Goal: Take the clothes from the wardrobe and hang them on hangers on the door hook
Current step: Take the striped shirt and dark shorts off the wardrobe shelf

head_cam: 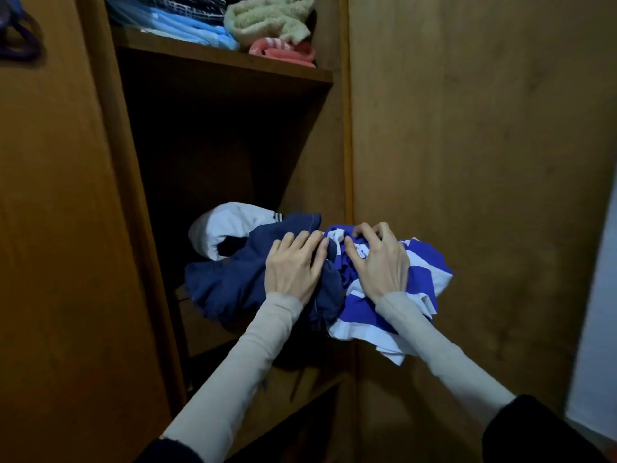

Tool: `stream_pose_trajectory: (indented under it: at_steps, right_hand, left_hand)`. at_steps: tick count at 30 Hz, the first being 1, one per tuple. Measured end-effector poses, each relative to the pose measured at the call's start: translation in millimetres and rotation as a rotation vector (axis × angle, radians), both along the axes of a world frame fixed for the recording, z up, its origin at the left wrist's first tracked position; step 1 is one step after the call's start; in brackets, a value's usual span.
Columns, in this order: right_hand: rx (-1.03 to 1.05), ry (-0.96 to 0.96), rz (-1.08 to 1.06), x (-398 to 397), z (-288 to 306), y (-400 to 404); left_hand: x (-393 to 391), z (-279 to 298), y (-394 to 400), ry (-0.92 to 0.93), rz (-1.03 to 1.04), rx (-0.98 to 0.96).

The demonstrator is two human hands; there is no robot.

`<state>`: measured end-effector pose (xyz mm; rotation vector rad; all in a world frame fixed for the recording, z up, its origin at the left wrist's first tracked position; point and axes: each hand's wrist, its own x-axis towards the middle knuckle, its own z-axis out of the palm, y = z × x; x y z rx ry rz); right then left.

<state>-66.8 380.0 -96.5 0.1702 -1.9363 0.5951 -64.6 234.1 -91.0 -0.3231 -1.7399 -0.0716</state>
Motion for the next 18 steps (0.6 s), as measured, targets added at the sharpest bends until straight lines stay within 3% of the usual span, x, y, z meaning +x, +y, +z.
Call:
stream_pose_trajectory:
  at_steps: [6,14,18]
  right_hand:
    - [0.005,-0.033,-0.14,37,-9,52]
    - [0.082,-0.01,-0.338,77,-24,120]
    - [0.027,-0.052,-0.418,105,-31,170]
  left_hand:
    - [11,-12,54,-0.05,-0.147,0.03]
    - [34,-46,148,-0.239,-0.473,0.271]
    - [50,-50,200,-0.249,-0.559,0.219]
